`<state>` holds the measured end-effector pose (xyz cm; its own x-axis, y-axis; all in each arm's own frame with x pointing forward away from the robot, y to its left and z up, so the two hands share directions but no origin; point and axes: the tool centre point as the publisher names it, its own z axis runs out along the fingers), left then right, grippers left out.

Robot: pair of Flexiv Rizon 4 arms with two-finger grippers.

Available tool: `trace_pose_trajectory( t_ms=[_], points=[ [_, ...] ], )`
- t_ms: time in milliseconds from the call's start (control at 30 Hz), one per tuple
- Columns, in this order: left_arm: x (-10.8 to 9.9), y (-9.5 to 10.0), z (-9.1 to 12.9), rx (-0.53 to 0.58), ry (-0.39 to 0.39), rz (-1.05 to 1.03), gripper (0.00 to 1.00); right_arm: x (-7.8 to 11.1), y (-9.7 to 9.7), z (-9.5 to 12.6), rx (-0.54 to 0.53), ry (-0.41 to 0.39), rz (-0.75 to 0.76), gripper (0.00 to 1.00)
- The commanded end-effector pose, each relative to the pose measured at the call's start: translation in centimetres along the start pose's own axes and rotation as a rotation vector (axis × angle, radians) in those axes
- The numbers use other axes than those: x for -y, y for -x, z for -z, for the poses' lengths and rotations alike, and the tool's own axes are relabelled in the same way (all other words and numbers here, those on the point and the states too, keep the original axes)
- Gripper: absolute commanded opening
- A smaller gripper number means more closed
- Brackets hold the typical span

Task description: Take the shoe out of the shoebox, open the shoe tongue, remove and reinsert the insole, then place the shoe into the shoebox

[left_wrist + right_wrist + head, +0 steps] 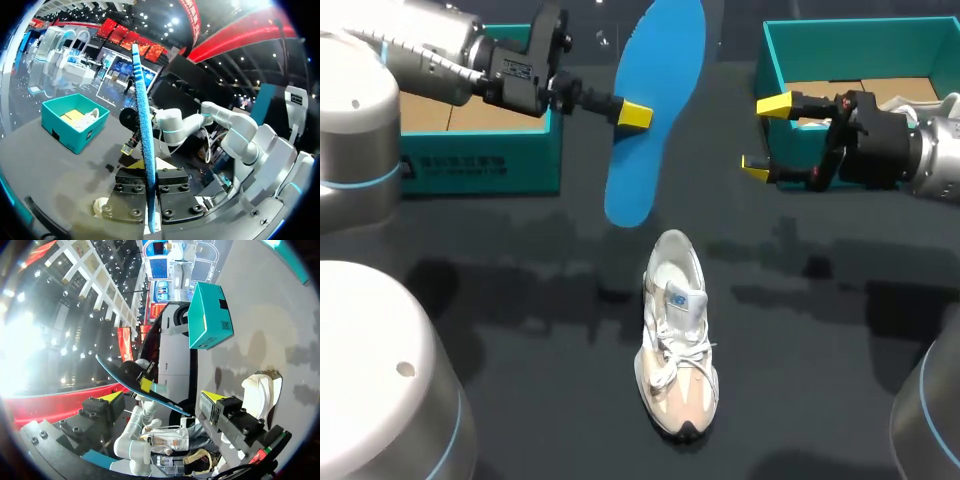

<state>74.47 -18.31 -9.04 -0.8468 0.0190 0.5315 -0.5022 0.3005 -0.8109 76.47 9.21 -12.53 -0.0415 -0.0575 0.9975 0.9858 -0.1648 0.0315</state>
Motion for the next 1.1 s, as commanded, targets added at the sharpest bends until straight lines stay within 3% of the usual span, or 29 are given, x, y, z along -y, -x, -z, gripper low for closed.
trace_pose_trajectory(
  t_ms=[33,100,600,1100],
  points=[
    [-0.3,0.5,-0.1,-0.094,0.068,0.563,0.0,0.0,0.0,-0.1,0.002,-0.001,-0.001,1.0],
    [-0.7,0.5,-0.4,-0.11,0.075,0.719,0.0,0.0,0.0,-0.1,0.002,-0.001,-0.001,1.0],
    [-0.7,0.5,-0.4,-0.11,0.075,0.719,0.0,0.0,0.0,-0.1,0.002,-0.001,-0.001,1.0],
    [-4.3,2.2,-3.5,-0.015,-0.173,0.96,0.0,0.0,0.0,-0.1,0.002,-0.001,-0.001,1.0]
  ],
)
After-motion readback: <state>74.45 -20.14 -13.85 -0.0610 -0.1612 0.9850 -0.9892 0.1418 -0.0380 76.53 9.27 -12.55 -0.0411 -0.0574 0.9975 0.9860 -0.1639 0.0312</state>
